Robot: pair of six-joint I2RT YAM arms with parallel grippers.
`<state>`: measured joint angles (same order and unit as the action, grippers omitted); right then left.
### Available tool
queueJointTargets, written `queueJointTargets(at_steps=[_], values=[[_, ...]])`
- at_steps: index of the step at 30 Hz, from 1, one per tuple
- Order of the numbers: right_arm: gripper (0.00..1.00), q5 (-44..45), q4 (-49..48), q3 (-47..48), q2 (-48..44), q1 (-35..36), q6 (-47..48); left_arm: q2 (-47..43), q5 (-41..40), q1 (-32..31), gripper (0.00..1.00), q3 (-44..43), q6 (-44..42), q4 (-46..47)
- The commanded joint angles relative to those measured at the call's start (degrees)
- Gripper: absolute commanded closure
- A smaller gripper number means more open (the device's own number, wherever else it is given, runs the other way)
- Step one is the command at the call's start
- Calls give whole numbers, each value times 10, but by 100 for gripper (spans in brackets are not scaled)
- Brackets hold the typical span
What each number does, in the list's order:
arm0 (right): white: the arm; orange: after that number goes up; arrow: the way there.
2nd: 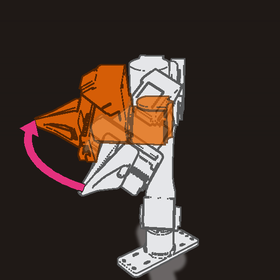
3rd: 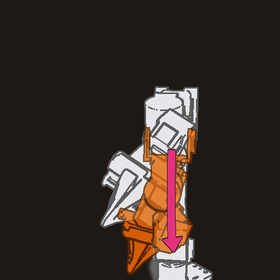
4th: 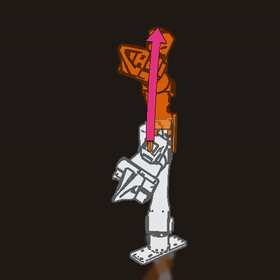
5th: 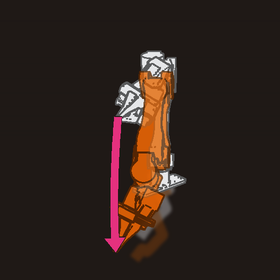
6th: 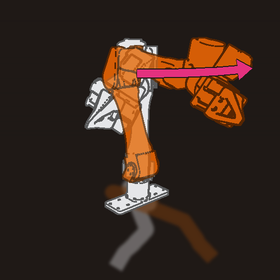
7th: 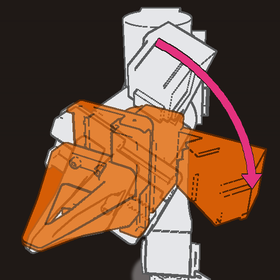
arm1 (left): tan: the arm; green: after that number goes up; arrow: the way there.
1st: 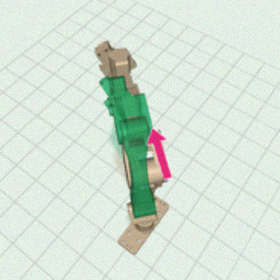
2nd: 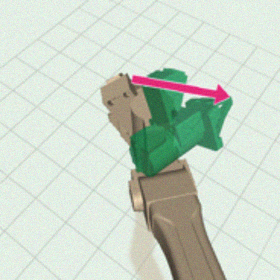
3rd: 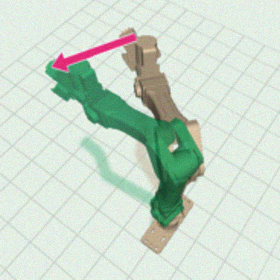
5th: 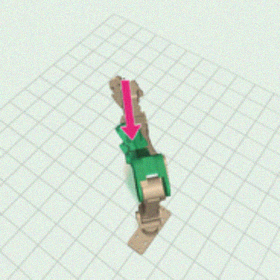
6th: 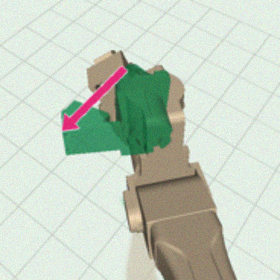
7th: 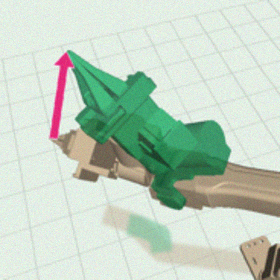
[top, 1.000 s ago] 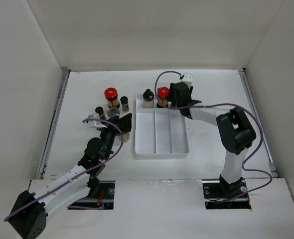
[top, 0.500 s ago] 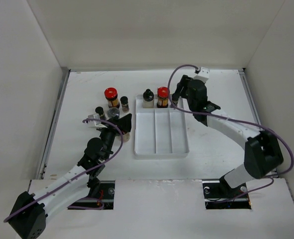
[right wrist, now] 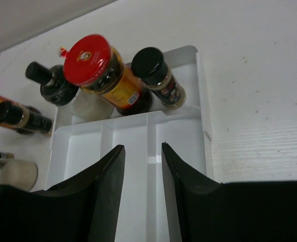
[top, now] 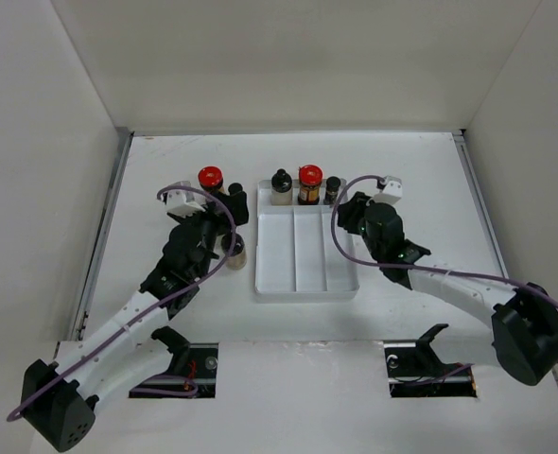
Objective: Organize the condiment bottles
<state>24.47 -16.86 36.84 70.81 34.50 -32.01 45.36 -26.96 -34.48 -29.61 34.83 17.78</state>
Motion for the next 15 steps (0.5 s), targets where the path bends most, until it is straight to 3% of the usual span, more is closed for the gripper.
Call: queueJointTargets(at_steps=[1, 3, 4, 6, 9, 15], values=[[49, -16, -80, -6, -14, 21, -17, 10, -34, -15, 5, -58, -25, -106], [39, -18, -84, -16, -18, 34, -22, 4, -56, -32, 43, -81, -44, -157], [34, -16, -86, -23, -22, 41, -23, -1, -72, -41, 50, -88, -50, -189], [30, -11, -98, -40, -25, 50, -19, -12, -104, -59, 47, -97, -56, -259], [27, -23, -111, -55, -28, 46, -24, -20, -122, -83, 31, -87, -43, -338], [25, -34, -124, -59, -7, 35, -24, 0, -131, -158, 15, -63, -27, -369]])
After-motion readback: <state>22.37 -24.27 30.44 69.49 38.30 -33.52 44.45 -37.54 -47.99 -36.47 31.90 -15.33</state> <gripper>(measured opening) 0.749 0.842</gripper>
